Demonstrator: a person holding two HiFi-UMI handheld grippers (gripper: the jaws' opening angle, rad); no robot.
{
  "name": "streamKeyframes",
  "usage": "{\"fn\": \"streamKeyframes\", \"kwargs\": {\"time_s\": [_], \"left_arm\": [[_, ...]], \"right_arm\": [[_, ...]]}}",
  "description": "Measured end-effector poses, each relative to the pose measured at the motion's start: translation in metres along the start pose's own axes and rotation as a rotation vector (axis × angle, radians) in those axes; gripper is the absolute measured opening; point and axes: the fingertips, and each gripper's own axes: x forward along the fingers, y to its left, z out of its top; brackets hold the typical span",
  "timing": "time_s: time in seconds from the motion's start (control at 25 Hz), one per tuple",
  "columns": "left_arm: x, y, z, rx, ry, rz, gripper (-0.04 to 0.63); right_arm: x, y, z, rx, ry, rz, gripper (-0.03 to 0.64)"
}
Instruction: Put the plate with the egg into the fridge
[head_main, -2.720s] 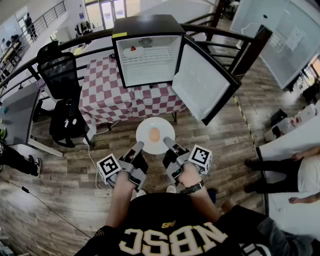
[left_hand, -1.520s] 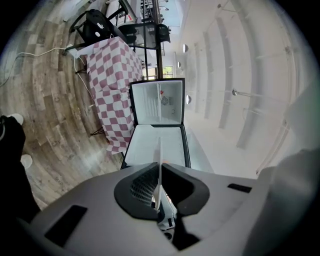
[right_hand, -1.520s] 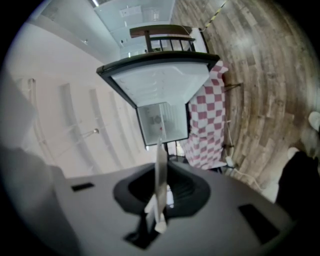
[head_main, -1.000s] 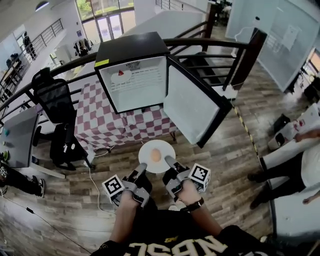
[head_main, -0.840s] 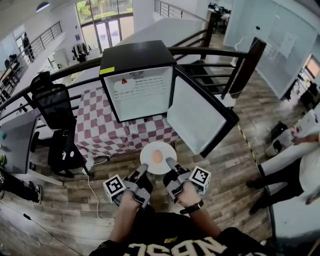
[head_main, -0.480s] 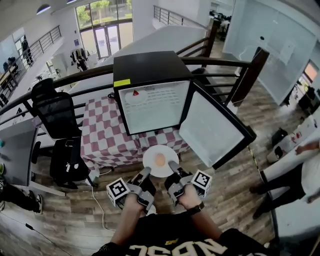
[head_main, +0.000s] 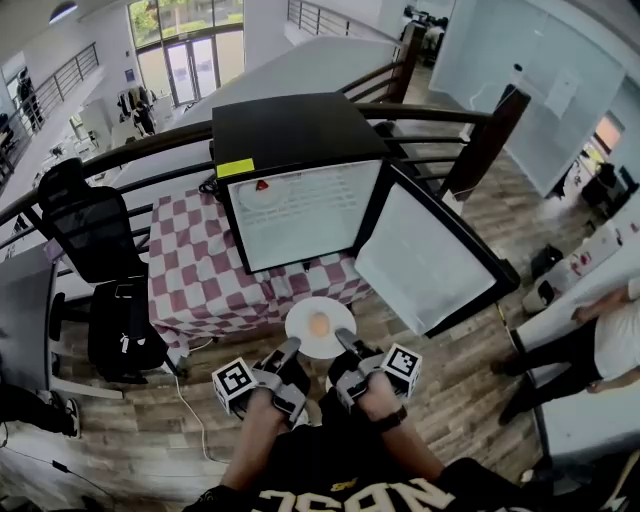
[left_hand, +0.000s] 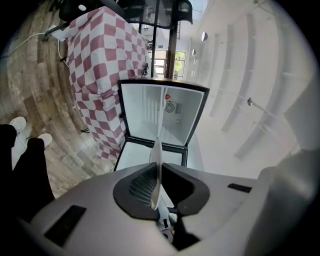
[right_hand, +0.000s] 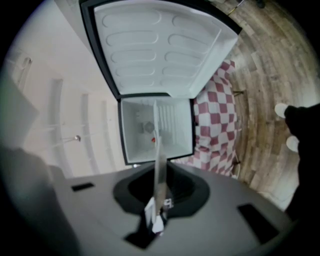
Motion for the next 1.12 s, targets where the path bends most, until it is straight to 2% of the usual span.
{"fn": "streamKeyframes", "kwargs": {"time_s": [0.24,0.52,0.84,1.0,1.12], "left_arm": [[0.04,-0.014,0.015,0.023,-0.026,0.003,0.037],[0.106,-0.043,0.034,0.161,-0.075,-0.003,0.037],[0.166,-0.052,0.048,0.183,-0.117,-0.016,0.037],[0.178,-0.047,0.057,0.195,-0.144,-0.006,0.037],[0.185,-0.044,0.063,0.199,-0.157,0.008,0.036]], "right_arm": [[0.038,0.014,0.031,0.012,0.024,0.011,0.038],[0.087,0.047,0.081,-0.056,0.059,0.029,0.038],[0.123,0.072,0.129,-0.137,0.061,0.057,0.038],[0.138,0.069,0.14,-0.168,0.081,0.081,0.038],[0.149,0.062,0.143,-0.153,0.093,0.062,0.038]]}}
